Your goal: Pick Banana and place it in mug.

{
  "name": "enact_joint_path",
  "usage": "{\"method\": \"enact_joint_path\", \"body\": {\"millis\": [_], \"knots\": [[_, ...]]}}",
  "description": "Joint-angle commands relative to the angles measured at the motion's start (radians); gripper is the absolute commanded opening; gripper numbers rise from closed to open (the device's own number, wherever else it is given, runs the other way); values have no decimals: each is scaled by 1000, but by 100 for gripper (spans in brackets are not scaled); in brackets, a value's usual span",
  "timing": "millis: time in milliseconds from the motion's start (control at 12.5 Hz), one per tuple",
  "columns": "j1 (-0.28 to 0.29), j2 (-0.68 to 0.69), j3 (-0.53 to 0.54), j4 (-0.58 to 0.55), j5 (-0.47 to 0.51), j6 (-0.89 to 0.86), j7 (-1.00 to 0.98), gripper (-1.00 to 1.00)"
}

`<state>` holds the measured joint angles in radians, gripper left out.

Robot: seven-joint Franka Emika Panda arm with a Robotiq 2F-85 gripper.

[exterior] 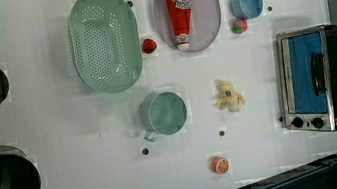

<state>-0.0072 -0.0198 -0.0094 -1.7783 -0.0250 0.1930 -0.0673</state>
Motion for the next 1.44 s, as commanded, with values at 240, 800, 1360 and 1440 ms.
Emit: {"method": "enact_joint_path", "body": {"millis": [240,800,1360,1440], "knots": [[-16,-217,-24,-99,17,-167,105,100],[-15,-125,-23,-306,17,50,-172,100],[-14,46,-15,-500,16,336,-660,100],[-16,71,-15,-524,16,399,-715,100]]}}
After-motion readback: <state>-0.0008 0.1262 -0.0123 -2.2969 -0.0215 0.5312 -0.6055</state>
